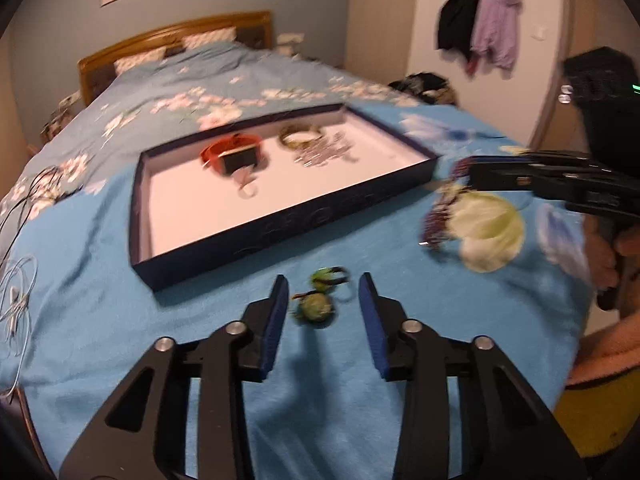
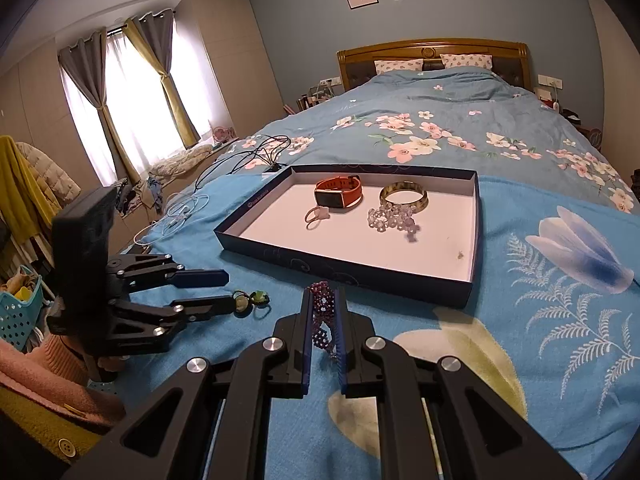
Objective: Organize jewelry
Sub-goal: 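Reach the left tool to the green ring while the right tool holds the purple bracelet, then carry the black ring in the left tool while the right tool carries the purple bracelet over the tray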
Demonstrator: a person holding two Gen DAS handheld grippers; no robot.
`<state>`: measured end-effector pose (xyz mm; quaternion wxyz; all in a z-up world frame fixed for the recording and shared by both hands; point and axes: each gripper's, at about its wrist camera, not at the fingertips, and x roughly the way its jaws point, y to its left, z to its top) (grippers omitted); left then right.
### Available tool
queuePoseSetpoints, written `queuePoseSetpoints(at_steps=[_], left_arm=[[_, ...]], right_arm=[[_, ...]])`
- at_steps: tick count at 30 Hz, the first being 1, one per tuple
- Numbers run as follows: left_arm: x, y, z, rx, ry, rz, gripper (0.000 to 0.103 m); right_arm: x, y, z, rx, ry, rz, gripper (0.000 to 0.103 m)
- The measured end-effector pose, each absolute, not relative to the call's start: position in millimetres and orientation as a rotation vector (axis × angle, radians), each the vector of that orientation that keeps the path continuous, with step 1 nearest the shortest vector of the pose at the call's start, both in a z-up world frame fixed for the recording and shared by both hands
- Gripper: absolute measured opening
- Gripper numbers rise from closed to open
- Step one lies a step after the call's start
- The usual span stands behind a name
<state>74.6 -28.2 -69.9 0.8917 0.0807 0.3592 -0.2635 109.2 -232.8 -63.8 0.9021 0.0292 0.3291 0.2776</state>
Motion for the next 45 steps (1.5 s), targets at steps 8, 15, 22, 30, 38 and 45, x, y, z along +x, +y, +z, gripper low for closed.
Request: queuePoseSetpoints(at_steps=[8,15,22,30,38,45], left_arm=[[93.6,-30.4,-85.8,0.149,0.87,-0.543,0.033],[97.1,-32.3,-92.4,0.161,0.891,-0.545,0.03],[91.9,-35.4,-88.3,0.194,0.859,-0.524,0.022],[85.1,-29.4,-75.9,0.164,0.814,-0.523,0.022],[84.5,-23.9,-49.4,0.151,0.734,-0.523,0.022],[102.5,-22.8,-33.1,0.145,0.692,-0.498,0.022]], right_arm=[[109.2,-230.9,-67.5,0.062,0.689,0.579,0.008],[111.6,-232.5,-69.6,0.072,0.695,0.58,0.009],[110.4,-231.8,-69.2,0.073,0.693,0.588,0.009],[111.8,-232.8,-61.4,0.078,0.671,0.598,0.009],[118.2,-227.9,-42.6,0.058,0.628,0.61,0.009],[136.4,-221.9,-28.5,0.044,0.595,0.604,0.009]])
